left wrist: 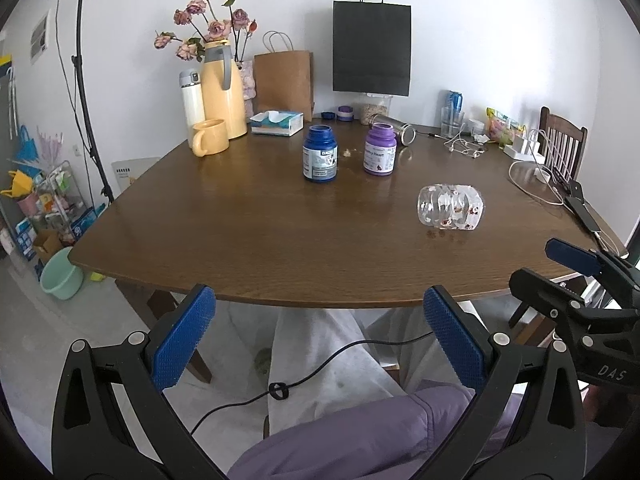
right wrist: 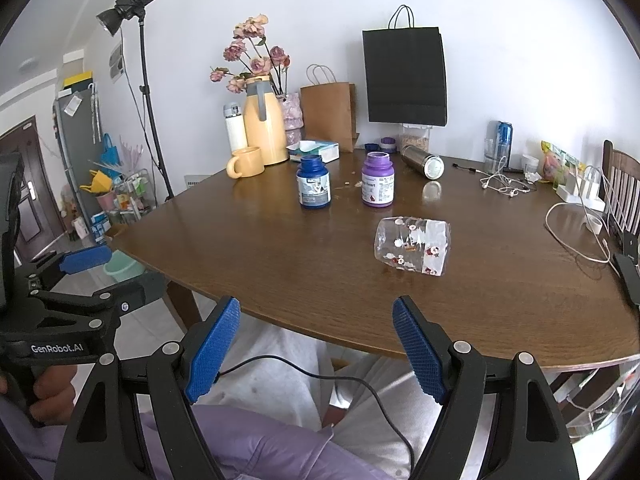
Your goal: Flip cup upright
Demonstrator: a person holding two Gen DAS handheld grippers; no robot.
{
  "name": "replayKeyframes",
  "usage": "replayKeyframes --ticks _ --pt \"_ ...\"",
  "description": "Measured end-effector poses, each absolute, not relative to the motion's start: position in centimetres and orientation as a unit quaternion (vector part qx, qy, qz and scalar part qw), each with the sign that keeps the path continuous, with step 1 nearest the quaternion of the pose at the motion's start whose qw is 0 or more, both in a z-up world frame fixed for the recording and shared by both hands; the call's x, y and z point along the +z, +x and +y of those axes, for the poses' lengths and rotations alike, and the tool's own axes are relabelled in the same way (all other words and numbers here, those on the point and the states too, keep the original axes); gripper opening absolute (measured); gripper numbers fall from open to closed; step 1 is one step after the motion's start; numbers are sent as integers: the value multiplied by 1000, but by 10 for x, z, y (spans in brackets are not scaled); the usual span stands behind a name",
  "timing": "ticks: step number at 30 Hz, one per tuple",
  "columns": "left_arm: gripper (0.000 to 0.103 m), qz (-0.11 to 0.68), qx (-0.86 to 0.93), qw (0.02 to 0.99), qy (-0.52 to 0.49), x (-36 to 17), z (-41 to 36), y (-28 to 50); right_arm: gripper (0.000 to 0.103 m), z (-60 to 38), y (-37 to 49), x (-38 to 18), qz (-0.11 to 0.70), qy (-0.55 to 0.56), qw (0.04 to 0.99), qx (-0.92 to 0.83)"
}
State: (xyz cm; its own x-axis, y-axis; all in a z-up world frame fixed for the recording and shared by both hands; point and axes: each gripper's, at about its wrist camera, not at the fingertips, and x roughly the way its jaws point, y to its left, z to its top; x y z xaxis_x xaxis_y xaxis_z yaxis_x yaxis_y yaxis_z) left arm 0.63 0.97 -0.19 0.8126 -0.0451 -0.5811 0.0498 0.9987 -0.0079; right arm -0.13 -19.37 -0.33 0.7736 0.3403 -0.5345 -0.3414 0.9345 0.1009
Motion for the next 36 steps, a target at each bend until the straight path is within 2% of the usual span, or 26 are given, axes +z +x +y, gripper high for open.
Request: replayKeyframes --ticks 36 --pt "103 315 -17 949 -4 -6 14 8 83 -194 0 -3 280 4 943 178"
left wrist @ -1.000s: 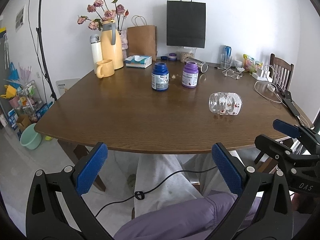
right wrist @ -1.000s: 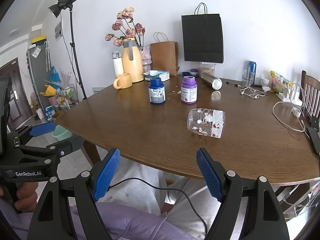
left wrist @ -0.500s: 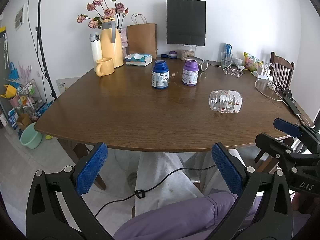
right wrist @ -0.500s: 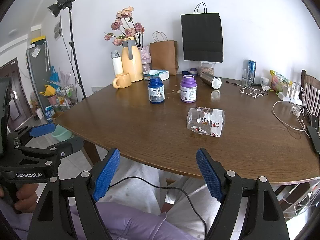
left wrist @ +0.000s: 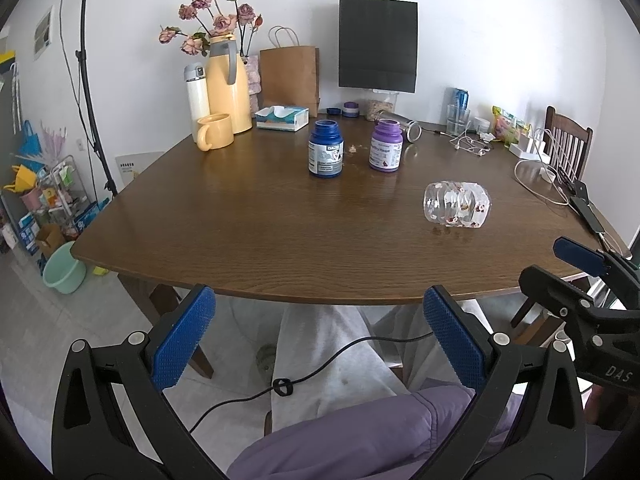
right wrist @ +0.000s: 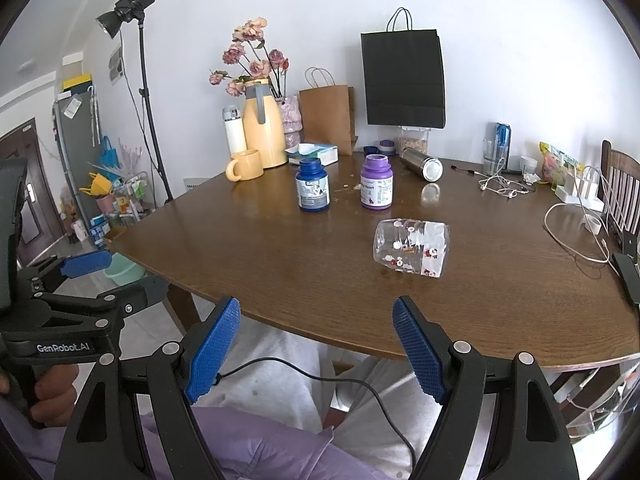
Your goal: Flip cup upright
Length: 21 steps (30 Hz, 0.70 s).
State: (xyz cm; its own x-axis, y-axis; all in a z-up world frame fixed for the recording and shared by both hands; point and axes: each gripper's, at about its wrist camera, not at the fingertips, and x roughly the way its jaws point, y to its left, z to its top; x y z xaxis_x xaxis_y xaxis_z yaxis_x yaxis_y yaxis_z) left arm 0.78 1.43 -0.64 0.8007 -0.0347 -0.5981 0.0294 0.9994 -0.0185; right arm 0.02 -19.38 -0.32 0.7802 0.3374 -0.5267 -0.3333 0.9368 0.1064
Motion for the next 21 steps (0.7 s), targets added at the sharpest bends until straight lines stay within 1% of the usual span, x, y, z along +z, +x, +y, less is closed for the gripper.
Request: replayKeyframes --ticks 21 --pt "103 315 -17 949 -3 -5 16 9 83 -194 0 -3 276 6 945 177"
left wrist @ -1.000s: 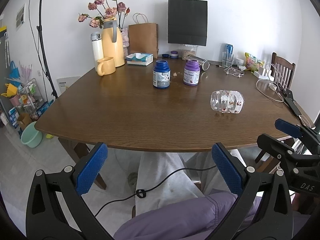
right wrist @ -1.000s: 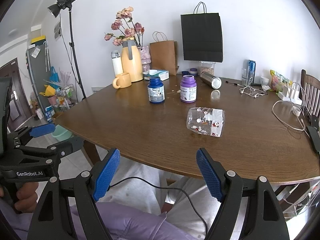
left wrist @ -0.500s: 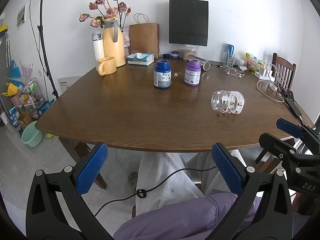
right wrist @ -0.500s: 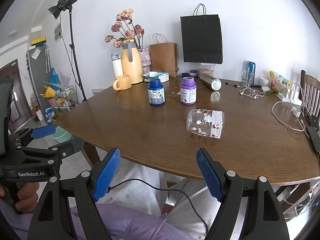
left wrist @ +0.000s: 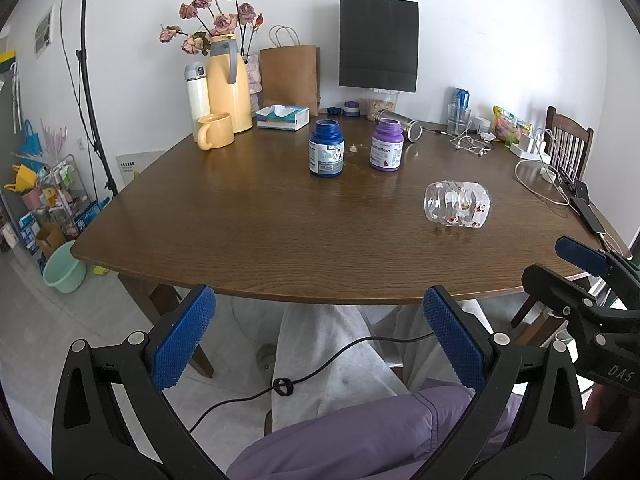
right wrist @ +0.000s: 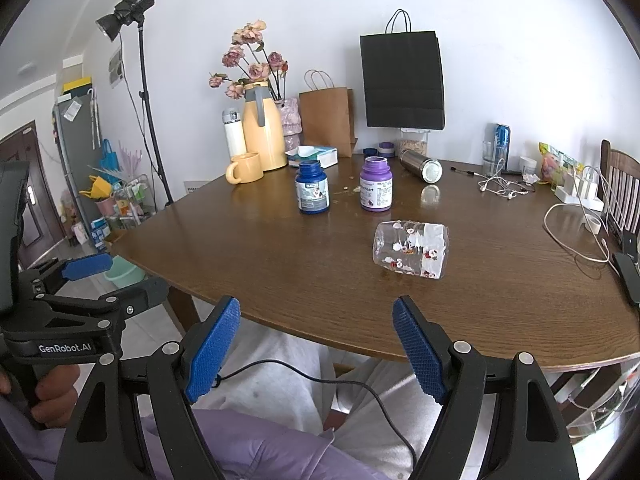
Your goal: Flip cup upright
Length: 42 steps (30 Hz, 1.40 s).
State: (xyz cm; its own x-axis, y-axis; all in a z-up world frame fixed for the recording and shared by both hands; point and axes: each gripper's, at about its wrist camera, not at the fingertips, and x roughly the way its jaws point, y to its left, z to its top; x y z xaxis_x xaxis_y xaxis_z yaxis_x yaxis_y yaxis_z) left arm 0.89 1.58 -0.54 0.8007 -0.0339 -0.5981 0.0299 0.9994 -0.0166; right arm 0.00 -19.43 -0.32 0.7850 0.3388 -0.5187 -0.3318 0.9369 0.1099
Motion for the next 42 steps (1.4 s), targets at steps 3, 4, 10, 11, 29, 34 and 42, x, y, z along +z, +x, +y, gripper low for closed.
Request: replayKeyframes --ticks 3,4,10,11,29,34,42 --pt "103 315 -17 949 -2 -5 16 8 83 -195 0 -4 277 6 944 179" --pt "103 315 -18 949 -3 -6 16 9 83 -195 0 -4 277 6 944 178" --pt "103 301 -69 951 26 -12 5 29 83 -209 23 -19 274 0 948 160" --pt "103 292 -78 952 38 -13 1 36 83 -214 31 -23 281 7 946 159" --pt "98 301 -372 812 333 -47 -170 216 71 -310 156 -66 382 175 895 151" --pt "65 327 -427 756 374 -63 -188 234 71 -321 179 -75 400 190 884 149" --pt "63 346 -418 749 380 -60 -201 262 71 -336 203 -79 410 225 871 149"
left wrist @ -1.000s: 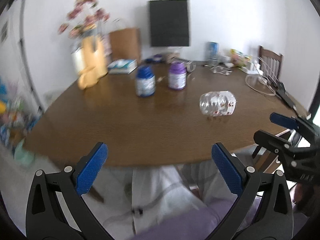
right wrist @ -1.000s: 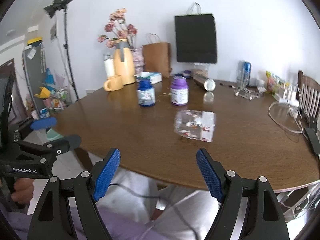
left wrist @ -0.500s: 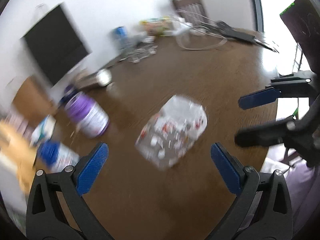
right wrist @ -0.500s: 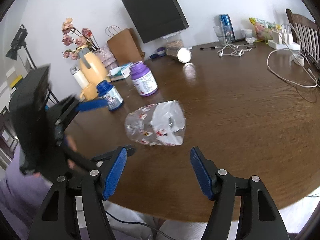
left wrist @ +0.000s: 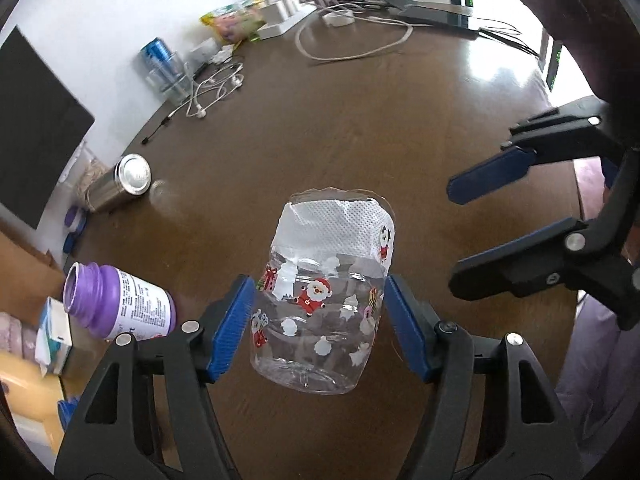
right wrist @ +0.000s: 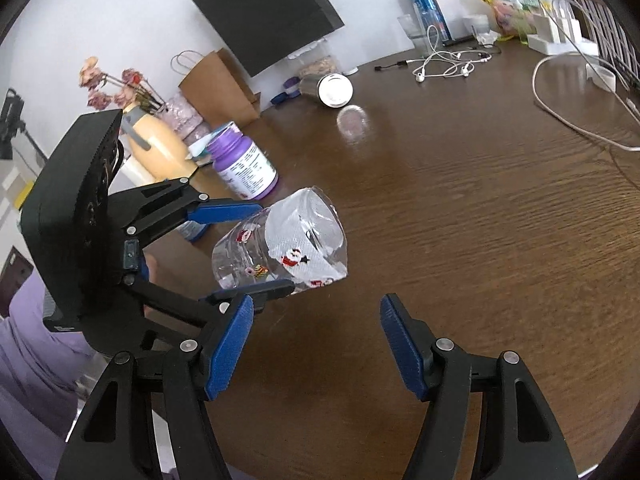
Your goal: Flip cup upright
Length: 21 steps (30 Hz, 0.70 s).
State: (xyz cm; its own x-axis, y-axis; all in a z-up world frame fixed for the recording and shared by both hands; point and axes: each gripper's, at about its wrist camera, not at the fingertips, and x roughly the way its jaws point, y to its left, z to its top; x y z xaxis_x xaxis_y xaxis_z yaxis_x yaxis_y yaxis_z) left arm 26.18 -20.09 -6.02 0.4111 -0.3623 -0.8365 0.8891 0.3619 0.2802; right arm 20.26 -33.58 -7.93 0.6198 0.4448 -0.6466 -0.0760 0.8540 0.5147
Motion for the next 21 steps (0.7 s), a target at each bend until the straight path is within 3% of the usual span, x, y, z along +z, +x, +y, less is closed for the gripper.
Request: replayKeyframes --ticks 5,10,21 --pt "60 353 -432 737 381 -44 -206 282 71 -343 215 -72 404 263 859 172" --pt "59 342 -436 753 354 -17 -208 305 71 -357 237 -71 387 369 822 196" --pt "59 355 -419 780 300 9 -204 359 73 -354 343 -82 391 490 740 243"
